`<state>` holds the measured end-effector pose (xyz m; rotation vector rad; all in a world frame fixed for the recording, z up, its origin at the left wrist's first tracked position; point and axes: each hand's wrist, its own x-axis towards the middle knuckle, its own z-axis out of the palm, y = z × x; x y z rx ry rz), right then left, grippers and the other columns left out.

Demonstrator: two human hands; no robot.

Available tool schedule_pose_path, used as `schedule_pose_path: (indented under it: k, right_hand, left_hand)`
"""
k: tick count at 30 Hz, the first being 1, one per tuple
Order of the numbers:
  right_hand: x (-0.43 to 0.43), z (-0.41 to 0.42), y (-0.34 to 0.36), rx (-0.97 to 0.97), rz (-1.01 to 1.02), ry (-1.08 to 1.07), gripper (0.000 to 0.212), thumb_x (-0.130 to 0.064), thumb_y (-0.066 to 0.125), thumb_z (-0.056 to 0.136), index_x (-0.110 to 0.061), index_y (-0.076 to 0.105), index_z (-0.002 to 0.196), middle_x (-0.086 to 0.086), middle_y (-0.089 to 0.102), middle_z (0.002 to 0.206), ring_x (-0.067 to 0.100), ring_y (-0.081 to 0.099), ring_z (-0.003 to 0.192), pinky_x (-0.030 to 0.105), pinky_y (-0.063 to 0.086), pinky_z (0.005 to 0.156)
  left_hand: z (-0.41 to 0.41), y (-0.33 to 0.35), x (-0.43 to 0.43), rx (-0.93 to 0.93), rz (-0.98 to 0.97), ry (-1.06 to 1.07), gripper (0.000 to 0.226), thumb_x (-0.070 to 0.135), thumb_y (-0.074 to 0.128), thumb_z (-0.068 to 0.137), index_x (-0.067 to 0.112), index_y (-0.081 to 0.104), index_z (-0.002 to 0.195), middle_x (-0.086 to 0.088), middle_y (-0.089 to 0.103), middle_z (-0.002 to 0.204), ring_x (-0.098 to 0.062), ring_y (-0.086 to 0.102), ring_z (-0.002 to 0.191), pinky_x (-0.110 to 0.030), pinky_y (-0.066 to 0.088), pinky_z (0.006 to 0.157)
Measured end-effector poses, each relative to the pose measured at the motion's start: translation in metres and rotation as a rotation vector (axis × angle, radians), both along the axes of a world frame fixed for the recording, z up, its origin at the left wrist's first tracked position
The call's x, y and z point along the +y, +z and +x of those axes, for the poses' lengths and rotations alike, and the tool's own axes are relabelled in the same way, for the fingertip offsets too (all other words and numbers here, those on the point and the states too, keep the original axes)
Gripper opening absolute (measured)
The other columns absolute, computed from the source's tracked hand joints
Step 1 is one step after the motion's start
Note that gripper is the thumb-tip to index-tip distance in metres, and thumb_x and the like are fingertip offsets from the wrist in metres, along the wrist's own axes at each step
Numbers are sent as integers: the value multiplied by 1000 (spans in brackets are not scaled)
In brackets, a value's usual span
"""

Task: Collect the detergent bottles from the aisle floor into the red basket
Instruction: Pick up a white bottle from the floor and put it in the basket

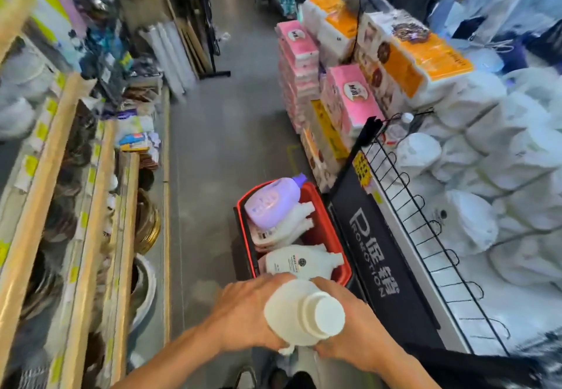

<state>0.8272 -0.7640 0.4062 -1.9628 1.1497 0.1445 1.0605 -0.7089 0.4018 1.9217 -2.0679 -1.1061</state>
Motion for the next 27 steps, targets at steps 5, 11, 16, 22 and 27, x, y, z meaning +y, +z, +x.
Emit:
schedule_pose_path:
  k: [5,11,16,22,27]
  right_hand:
    - [-79,3,-64,-28,66,-23,91,-37,83,72,-53,30,143,-34,39,129,-10,40,122,22,39,109]
    - [-160,20,-182,-39,75,118,99,-42,79,70,-40,24,152,-34,30,131,-4,34,133,17,38,107]
    - [-211,35,-269,-172,119,117,79,-58,65,79,-53,20,144,-57,13,137,-30,14,132,2,15,109]
    - [-245,69,-349,-239,145,13,105,-34,91,68,-45,30,153,-23,37,156,-9,31,144,17,28,119]
    - [-266,98,-337,-279,359,-46,90,-16,88,65,-27,44,143,-20,55,136,-14,47,127,12,40,103]
  left_hand:
    - [4,-59,-81,11,72,1,95,61,76,57,67,23,135,23,49,135,-9,56,122,-33,49,94]
    - [15,-154,-142,8,87,142,97,61,72,60,74,12,136,30,35,147,-4,40,138,-33,43,106]
    - [24,-238,-179,-5,114,234,98,64,68,65,61,11,145,21,43,135,-10,46,131,-29,44,98]
    - [39,-290,-201,-17,108,472,102,73,78,54,65,25,141,26,53,136,-6,55,122,-36,53,92]
    - [32,-288,-203,19,105,712,97,68,81,56,53,32,139,24,58,134,-14,59,119,-35,50,86]
